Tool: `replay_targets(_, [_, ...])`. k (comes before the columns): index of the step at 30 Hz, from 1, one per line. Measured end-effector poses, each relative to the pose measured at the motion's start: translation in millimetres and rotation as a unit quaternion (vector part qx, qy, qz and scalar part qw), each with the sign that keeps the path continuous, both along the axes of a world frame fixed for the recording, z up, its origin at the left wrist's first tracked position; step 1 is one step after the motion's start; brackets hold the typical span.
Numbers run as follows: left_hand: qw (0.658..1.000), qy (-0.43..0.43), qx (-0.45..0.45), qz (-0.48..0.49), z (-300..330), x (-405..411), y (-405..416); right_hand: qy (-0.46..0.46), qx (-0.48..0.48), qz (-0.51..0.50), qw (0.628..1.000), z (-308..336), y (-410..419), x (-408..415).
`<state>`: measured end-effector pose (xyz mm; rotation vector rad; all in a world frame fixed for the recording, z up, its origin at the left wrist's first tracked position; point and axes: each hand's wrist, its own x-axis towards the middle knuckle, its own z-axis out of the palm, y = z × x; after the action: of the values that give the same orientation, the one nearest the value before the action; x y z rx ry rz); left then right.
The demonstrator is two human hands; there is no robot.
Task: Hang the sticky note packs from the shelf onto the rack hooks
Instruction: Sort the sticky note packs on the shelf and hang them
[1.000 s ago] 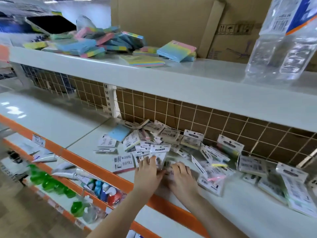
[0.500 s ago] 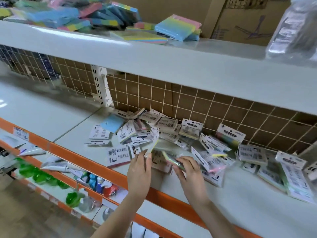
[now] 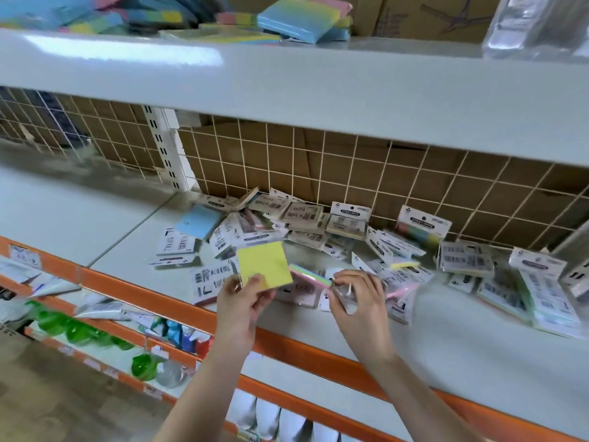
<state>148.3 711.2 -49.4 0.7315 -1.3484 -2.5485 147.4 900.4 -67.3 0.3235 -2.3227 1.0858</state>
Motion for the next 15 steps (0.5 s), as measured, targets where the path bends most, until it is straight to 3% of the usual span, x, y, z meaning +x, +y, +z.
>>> replay_targets(4, [0.998,0.014,0.029,-0.057,0.1,0.3,0.5,-0.166,-0.182,-0.016,0.969,9.1,2.6,-1.9])
replay_targets(6, [0.996,0.017,0.034,-0.077,1.0,-1.0,0.9,-0.206,-0.249,-0.029,0.946,15.9,7.3,-8.2])
replay_targets(15, [0.991,0.035,-0.022,-0.127,11.5,-8.6,25.5,-0.228,-0.315,0.011,0.921,89.4,41.6,-14.7])
